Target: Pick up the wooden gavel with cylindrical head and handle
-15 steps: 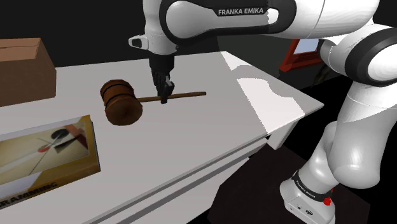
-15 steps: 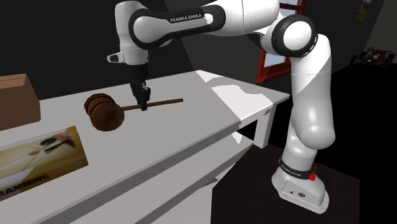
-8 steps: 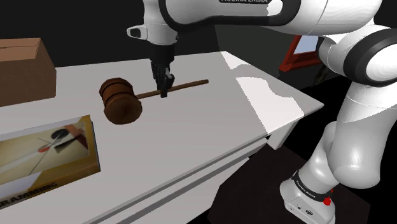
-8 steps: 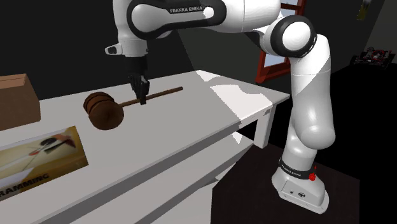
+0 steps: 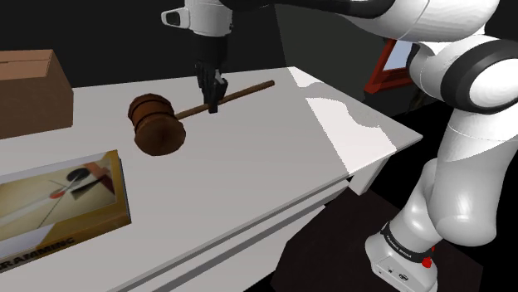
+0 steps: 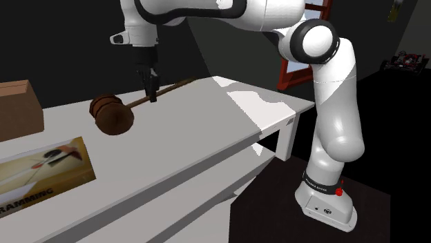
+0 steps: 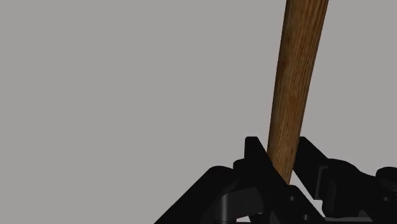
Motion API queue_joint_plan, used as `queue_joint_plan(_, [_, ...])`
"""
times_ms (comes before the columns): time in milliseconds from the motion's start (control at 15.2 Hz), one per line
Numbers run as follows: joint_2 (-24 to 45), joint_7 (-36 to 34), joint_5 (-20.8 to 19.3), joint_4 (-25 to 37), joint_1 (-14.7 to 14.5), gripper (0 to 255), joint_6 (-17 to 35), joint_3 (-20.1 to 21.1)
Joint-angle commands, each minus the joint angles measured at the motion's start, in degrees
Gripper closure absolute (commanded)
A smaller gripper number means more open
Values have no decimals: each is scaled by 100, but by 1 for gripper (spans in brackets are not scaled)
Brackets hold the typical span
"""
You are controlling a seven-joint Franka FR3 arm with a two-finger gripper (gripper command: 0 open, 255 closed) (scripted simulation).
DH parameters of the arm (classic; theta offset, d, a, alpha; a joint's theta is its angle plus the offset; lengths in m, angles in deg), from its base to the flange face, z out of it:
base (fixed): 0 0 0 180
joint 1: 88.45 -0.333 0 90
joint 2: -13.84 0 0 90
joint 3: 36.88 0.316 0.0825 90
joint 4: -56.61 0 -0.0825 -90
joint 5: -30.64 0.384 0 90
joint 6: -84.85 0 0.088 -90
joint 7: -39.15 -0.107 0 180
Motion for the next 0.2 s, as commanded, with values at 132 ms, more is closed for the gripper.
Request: queue_joint_plan(132, [64, -7, -18, 273, -21, 255, -203, 3])
